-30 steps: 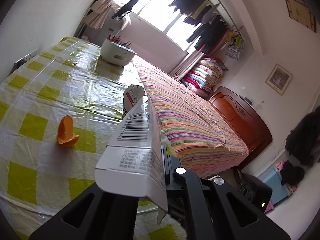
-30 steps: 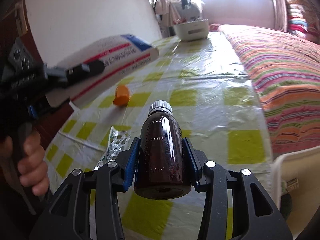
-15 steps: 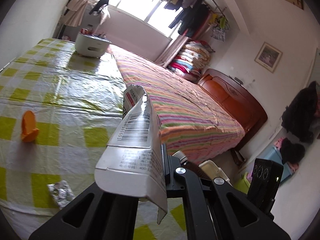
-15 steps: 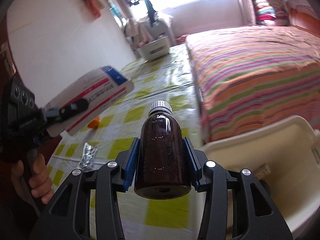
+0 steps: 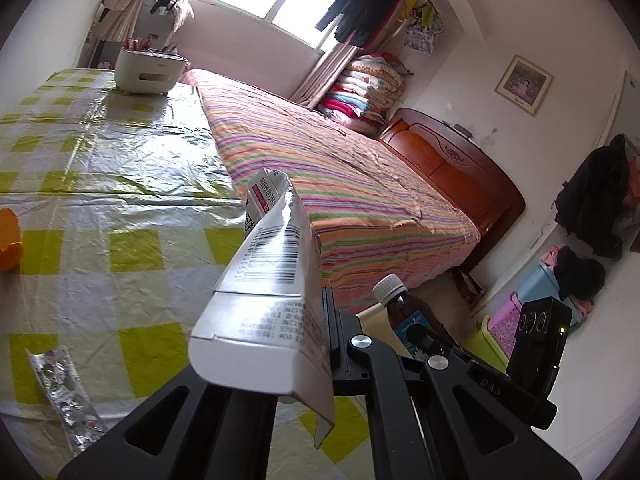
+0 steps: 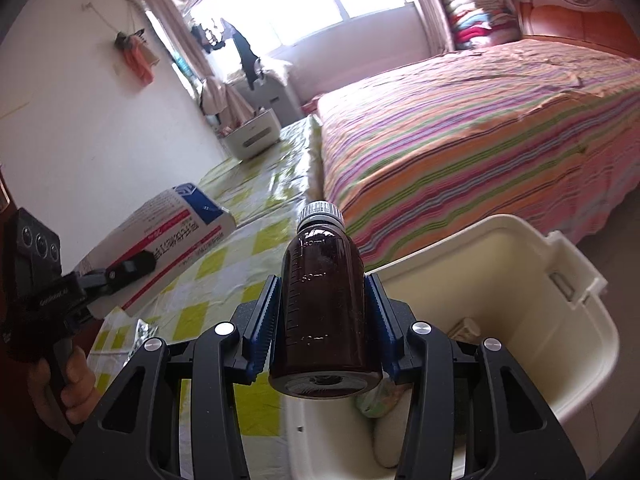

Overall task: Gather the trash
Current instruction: 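Carry the medicine box and blue bottle with both tools over the cream bin, then open the right tool to drop the bottle while the left drops the box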

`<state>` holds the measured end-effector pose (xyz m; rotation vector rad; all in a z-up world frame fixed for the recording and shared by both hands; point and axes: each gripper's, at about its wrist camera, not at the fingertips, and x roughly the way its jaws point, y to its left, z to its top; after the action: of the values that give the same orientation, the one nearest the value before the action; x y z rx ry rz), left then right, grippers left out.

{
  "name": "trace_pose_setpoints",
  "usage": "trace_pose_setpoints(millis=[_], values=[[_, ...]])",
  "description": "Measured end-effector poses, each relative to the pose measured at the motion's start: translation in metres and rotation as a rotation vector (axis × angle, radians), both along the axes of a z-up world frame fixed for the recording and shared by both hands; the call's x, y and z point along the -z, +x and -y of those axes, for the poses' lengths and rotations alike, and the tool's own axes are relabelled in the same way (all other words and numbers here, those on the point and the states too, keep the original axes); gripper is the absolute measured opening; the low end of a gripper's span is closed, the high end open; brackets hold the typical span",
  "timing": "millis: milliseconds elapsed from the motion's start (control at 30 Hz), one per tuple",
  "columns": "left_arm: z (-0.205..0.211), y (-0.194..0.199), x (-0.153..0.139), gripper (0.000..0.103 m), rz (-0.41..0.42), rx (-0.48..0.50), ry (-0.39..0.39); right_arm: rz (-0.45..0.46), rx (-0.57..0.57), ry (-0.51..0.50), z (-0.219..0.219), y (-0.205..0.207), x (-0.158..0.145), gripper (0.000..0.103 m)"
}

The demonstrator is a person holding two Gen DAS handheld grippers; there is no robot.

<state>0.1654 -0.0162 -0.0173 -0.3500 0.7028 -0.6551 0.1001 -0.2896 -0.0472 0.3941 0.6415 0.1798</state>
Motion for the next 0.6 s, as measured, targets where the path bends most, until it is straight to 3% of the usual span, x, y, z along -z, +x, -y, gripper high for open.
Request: trace_pose_setpoints(millis=[133, 200, 233, 600], values=[[0.012, -0.003, 0.000, 0.001, 0.002, 0.025, 0.008, 0.001, 0.046, 0.009, 0.010, -0.003, 0.002, 0.046], [0.019, -0.003, 0.000, 0.001, 0.001, 0.040, 0.013, 0.002, 0.080, 0.024, 0.018, -0.005, 0.003, 0.065], [0.021, -0.002, 0.000, 0.001, 0.000, 0.044, 0.014, 0.001, 0.090, 0.031, 0.021, -0.005, 0.003, 0.068], [0.071, -0.011, 0.008, 0.001, -0.025, 0.153, 0.043, 0.141, 0.271, 0.116, 0.055, -0.032, -0.017, 0.076]])
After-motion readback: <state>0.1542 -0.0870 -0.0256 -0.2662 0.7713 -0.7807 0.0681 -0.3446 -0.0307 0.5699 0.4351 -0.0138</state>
